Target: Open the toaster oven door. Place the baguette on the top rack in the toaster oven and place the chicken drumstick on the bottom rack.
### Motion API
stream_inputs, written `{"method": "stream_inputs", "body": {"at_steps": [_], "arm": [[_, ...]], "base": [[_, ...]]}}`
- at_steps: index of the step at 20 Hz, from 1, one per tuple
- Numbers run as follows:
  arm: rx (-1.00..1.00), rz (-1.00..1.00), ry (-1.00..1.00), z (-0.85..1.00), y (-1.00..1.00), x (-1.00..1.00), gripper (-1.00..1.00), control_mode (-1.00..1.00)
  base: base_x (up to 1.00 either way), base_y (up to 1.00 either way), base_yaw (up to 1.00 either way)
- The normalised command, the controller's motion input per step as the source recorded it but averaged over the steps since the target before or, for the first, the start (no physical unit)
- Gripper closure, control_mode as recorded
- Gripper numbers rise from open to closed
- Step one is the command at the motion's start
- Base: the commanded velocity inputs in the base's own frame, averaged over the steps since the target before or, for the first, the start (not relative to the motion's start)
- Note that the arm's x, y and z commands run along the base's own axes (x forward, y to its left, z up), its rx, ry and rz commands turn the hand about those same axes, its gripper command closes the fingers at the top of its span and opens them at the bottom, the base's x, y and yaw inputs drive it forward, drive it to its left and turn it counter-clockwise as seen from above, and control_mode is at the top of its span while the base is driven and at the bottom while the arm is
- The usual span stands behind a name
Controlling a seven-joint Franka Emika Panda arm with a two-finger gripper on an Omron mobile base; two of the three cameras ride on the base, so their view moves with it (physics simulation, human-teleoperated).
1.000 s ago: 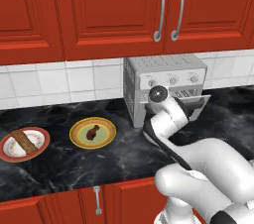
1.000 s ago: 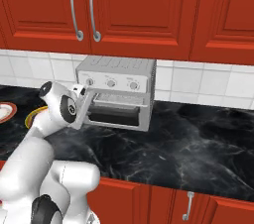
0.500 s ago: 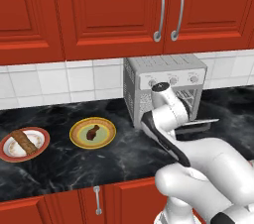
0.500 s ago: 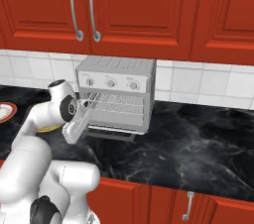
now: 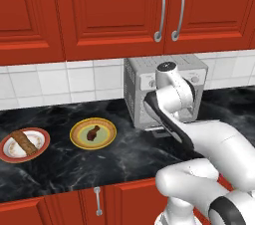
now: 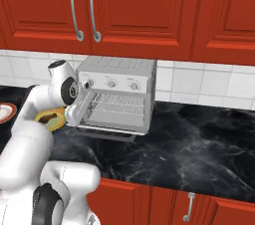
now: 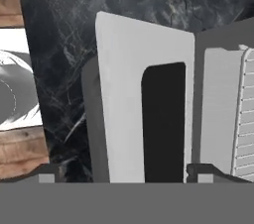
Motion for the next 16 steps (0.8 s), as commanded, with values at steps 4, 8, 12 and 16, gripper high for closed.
{"method": "stream_inputs", "body": {"at_steps": [4,8,12,16], "arm": [[0.06,0.05,0.00,-0.69,-0.04,0.99,-1.00,-1.00],[0.00,0.05,0.00,-1.00,0.00,0.46,-1.00,-1.00],[0.02,0.04,-0.06,-1.00,0.00,-0.36,-1.00,-1.00],[0.04,0.02,-0.02,-1.00,-0.07,-0.87,-1.00,-1.00]], "base": [[0.00,0.00,0.00],[0.00,0.00,0.00],[0.00,0.00,0.00],[0.00,0.00,0.00]]}}
